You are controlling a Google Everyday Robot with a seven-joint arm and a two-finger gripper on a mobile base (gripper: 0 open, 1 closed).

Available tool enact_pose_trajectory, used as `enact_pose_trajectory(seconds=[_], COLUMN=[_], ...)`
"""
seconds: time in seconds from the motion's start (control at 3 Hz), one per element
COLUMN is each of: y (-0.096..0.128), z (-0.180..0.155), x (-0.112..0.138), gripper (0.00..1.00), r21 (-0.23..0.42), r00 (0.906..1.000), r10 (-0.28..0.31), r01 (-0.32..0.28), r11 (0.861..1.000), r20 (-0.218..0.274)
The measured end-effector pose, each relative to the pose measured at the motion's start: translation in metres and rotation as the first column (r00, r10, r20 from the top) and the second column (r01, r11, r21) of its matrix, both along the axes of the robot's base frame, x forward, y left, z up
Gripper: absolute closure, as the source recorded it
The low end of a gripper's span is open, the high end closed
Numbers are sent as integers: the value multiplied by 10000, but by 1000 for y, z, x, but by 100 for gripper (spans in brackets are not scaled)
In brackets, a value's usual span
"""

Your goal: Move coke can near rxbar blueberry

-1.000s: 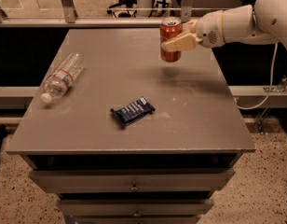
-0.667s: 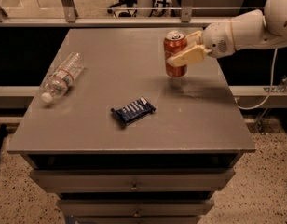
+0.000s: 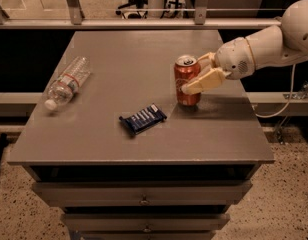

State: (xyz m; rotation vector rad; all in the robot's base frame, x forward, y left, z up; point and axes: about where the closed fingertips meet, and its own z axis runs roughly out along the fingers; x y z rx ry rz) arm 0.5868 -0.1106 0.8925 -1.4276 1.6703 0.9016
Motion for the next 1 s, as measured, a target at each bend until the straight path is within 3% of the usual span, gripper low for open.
enact_pose_trajectory(seconds=[0.33,0.67,1.0], y=[8,18,28], z=[-1,0,-5], x=[-20,-36,-48], gripper=[100,84,61], r21=[402,737,936], r00=[9979,9938,9883], r10=[600,1092,1525], r01=[-591,-1074,-1516], r11=[9974,9915,9840], r20=[-233,-217,-26])
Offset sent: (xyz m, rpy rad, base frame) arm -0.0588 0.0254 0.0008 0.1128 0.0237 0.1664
